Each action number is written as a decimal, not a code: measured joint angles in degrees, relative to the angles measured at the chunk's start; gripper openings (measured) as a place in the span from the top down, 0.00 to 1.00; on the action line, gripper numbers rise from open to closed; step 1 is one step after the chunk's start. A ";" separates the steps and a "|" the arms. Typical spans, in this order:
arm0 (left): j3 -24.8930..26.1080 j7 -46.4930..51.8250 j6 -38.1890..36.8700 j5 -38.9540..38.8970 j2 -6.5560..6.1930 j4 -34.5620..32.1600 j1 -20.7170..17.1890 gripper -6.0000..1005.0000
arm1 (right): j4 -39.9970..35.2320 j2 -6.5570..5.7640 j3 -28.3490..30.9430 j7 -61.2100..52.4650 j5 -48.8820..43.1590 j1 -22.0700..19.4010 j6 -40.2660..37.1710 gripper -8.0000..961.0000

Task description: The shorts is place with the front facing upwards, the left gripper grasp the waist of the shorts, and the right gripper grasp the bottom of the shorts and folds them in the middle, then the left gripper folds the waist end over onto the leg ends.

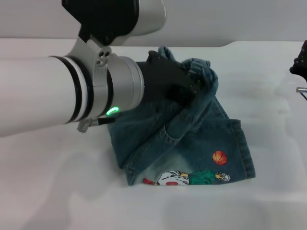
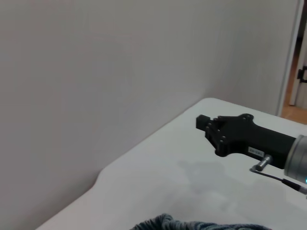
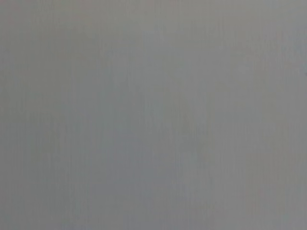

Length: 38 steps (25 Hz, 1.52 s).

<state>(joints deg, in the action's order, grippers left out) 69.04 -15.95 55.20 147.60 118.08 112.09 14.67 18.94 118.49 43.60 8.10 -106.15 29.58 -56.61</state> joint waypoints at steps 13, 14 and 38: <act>-5.35 -1.33 -12.44 -3.13 -0.10 -6.88 -0.65 0.93 | 0.18 0.01 -0.13 0.96 -0.03 -0.61 -0.71 0.99; -6.36 -2.20 -13.96 -3.14 -0.08 -7.61 -0.70 0.93 | 0.25 0.00 -0.21 0.96 -0.03 -0.71 -1.01 0.99; -5.05 -8.34 -50.59 3.41 0.16 -20.61 -10.01 0.15 | 12.08 -0.02 -0.01 14.31 -2.60 -12.23 -14.93 0.99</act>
<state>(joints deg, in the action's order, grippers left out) 63.99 -24.28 4.61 151.01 118.24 91.48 4.66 31.02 118.48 43.59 22.41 -108.75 17.35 -71.54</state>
